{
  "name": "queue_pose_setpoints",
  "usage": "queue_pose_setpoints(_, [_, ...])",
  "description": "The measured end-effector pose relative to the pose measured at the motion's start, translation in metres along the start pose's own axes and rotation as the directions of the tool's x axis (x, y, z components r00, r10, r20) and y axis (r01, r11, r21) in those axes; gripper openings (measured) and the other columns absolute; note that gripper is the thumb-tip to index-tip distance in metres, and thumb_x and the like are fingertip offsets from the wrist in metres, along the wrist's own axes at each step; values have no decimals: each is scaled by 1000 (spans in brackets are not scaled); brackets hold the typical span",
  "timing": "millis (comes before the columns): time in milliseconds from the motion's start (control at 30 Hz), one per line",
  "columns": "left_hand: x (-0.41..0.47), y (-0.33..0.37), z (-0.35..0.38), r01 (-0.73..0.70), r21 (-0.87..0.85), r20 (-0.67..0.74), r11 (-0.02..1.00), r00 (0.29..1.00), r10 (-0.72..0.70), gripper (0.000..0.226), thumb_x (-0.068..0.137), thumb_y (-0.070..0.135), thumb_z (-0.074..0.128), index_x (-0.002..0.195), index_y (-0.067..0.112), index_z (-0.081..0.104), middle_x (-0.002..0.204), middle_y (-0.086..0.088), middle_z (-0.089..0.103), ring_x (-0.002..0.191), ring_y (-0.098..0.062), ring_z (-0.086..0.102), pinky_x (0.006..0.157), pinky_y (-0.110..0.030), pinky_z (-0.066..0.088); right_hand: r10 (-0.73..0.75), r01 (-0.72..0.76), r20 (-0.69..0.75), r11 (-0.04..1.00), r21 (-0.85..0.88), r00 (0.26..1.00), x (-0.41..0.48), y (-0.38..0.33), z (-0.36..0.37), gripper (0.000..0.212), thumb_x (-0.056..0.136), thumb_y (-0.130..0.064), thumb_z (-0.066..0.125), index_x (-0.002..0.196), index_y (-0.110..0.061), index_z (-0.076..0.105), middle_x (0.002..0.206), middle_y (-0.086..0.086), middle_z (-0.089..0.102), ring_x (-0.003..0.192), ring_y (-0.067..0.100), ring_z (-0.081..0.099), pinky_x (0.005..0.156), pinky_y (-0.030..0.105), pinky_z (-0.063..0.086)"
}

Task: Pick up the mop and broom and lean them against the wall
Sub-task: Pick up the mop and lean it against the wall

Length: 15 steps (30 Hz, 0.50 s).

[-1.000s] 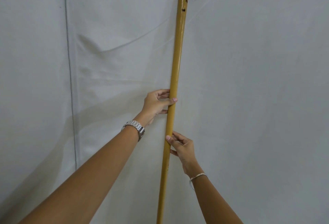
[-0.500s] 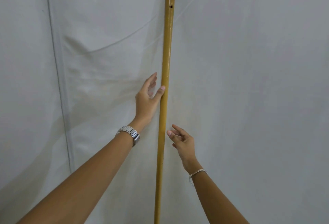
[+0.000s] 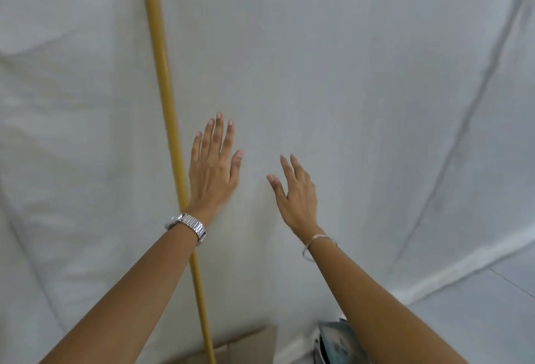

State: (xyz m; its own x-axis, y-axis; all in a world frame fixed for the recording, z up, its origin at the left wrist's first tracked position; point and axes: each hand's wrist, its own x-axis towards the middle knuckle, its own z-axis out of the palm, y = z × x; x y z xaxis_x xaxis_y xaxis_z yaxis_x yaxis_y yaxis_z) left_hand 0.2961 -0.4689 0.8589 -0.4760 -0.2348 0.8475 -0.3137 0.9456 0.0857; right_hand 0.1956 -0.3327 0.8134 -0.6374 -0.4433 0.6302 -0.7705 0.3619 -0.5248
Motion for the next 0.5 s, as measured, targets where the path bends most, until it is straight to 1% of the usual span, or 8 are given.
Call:
queue_pose_setpoints(100, [-3, 55, 8, -2, -51, 24, 999, 1000, 3, 54, 98, 33, 26, 147, 10, 17, 156, -15, 17, 145, -24, 13, 117, -40, 6, -100, 77, -76, 963, -258, 992, -8, 24, -45, 51, 96, -44, 34, 142, -23, 27, 152, 7, 30, 136, 27, 32, 108, 42, 28])
queue_pose_setpoints(167, [-4, 95, 17, -12, -92, 37, 996, 999, 15, 54, 99, 33, 26, 148, 12, 14, 157, -15, 14, 145, -24, 10, 117, -40, 4, -130, 80, -112, 926, -370, 985, -16, 48, -74, 49, 97, -40, 35, 142, -20, 30, 150, 9, 34, 134, 28, 36, 106, 43, 31])
queue_pose_setpoints(300, [-9, 170, 38, -23, -154, 62, 988, 998, 33, 55, 100, 35, 24, 148, 13, 12, 158, -14, 11, 146, -25, 7, 117, -39, 2, -101, 31, -128, 889, -457, 987, -34, 95, -123, 51, 97, -41, 35, 142, -20, 29, 150, 9, 35, 135, 29, 36, 107, 45, 31])
queue_pose_setpoints(433, [-26, 241, 63, -34, -198, 113, 980, 992, 58, 55, 99, 37, 22, 148, 13, 12, 158, -15, 10, 146, -26, 7, 117, -41, 3, -45, -18, -122, 882, -471, 992, -56, 148, -166, 48, 98, -38, 33, 141, -19, 31, 148, 10, 38, 134, 30, 37, 106, 46, 31])
queue_pose_setpoints(500, [-39, 284, 81, -72, -208, 145, 976, 984, 103, 55, 99, 37, 22, 148, 13, 13, 158, -15, 11, 146, -26, 8, 117, -42, 4, -21, -36, -112, 876, -481, 993, -70, 186, -190, 48, 98, -39, 32, 141, -19, 31, 148, 10, 38, 134, 29, 36, 107, 45, 30])
